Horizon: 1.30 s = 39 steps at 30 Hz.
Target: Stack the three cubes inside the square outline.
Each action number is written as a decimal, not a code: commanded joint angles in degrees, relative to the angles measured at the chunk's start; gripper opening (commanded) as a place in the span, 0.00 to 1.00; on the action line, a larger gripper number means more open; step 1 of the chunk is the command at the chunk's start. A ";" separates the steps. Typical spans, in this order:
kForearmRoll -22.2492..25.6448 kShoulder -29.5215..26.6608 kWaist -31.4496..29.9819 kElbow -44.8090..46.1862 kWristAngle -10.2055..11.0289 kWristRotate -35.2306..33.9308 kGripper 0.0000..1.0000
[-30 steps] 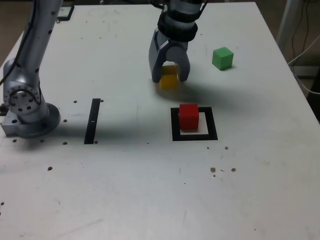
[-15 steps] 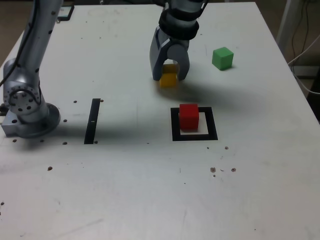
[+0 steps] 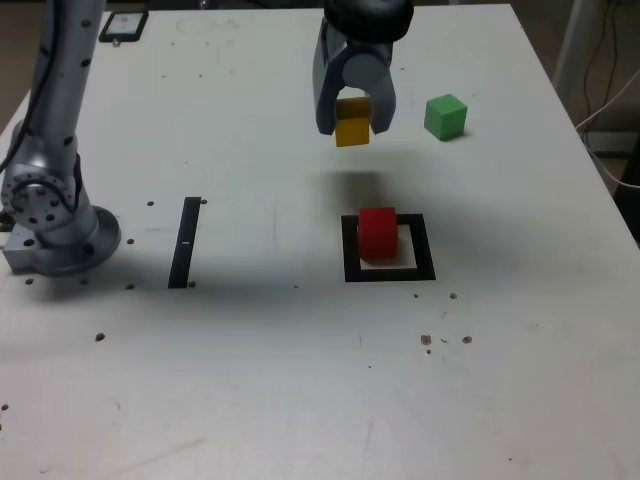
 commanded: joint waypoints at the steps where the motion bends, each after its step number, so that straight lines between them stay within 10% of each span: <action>1: 1.29 -1.01 -2.38 -0.98 -0.62 -1.10 0.14; 18: 4.56 -2.69 -18.83 -1.72 -5.68 -11.69 0.14; 39: -2.08 0.26 -18.70 3.43 -5.78 -12.59 0.14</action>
